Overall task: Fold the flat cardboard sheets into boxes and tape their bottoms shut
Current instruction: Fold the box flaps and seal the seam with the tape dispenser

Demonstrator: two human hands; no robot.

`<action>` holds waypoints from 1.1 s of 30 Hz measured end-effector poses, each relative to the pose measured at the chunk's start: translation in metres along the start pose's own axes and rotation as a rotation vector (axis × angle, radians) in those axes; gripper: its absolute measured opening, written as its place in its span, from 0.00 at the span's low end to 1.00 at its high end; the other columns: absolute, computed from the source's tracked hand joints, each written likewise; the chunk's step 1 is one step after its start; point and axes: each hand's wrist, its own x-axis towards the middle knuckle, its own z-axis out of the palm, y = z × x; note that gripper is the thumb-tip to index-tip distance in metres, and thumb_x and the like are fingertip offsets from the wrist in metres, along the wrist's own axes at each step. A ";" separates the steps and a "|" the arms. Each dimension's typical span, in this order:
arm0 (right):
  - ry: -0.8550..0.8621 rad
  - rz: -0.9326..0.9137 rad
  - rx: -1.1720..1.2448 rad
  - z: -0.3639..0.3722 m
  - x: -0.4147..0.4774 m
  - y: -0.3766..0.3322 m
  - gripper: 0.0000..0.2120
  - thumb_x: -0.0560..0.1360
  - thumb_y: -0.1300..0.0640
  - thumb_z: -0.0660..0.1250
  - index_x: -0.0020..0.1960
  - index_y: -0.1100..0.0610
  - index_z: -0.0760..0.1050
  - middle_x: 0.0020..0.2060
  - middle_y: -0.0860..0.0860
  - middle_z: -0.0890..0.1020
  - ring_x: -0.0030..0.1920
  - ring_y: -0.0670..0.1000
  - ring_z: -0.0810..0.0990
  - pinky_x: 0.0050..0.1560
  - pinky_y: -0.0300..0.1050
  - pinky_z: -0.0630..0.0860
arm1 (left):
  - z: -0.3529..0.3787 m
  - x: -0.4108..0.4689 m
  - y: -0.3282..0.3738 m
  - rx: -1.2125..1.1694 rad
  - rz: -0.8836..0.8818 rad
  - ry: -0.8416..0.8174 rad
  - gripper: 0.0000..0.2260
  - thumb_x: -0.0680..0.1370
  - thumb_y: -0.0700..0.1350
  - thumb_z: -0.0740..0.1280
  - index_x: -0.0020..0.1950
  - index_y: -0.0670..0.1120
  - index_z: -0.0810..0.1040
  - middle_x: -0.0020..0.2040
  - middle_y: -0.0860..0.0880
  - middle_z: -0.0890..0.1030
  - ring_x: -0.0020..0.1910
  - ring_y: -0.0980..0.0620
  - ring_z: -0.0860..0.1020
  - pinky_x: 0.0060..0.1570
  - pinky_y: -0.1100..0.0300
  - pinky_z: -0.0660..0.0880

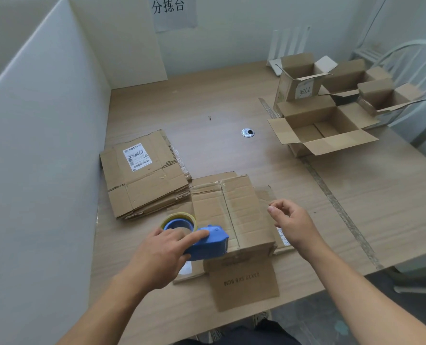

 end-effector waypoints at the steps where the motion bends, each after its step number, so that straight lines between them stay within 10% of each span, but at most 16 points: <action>1: 0.016 0.001 0.005 0.000 0.000 0.001 0.05 0.76 0.51 0.69 0.42 0.51 0.79 0.48 0.51 0.82 0.48 0.49 0.80 0.57 0.61 0.77 | 0.004 0.001 0.000 0.018 0.018 0.032 0.33 0.70 0.51 0.76 0.72 0.61 0.64 0.45 0.59 0.78 0.41 0.54 0.78 0.43 0.62 0.68; 10: 0.115 0.022 0.016 -0.005 -0.001 0.006 0.06 0.76 0.51 0.68 0.42 0.52 0.79 0.41 0.48 0.81 0.45 0.50 0.79 0.53 0.64 0.77 | 0.025 0.029 0.029 0.009 -0.039 0.105 0.37 0.63 0.53 0.78 0.69 0.52 0.68 0.39 0.58 0.81 0.38 0.55 0.80 0.45 0.60 0.76; 20: 0.094 0.042 0.004 -0.003 -0.001 0.009 0.09 0.71 0.45 0.66 0.40 0.50 0.78 0.44 0.50 0.81 0.45 0.50 0.79 0.55 0.61 0.77 | 0.025 0.027 0.028 -0.105 -0.169 -0.007 0.19 0.71 0.51 0.71 0.61 0.53 0.77 0.43 0.56 0.80 0.41 0.51 0.79 0.47 0.58 0.74; 33: 0.044 0.081 -0.098 -0.009 0.003 0.014 0.08 0.78 0.53 0.68 0.40 0.52 0.78 0.42 0.51 0.79 0.41 0.49 0.77 0.51 0.55 0.77 | 0.011 0.030 0.025 -0.106 -0.207 -0.062 0.22 0.78 0.58 0.65 0.69 0.58 0.64 0.47 0.57 0.80 0.48 0.53 0.78 0.58 0.59 0.67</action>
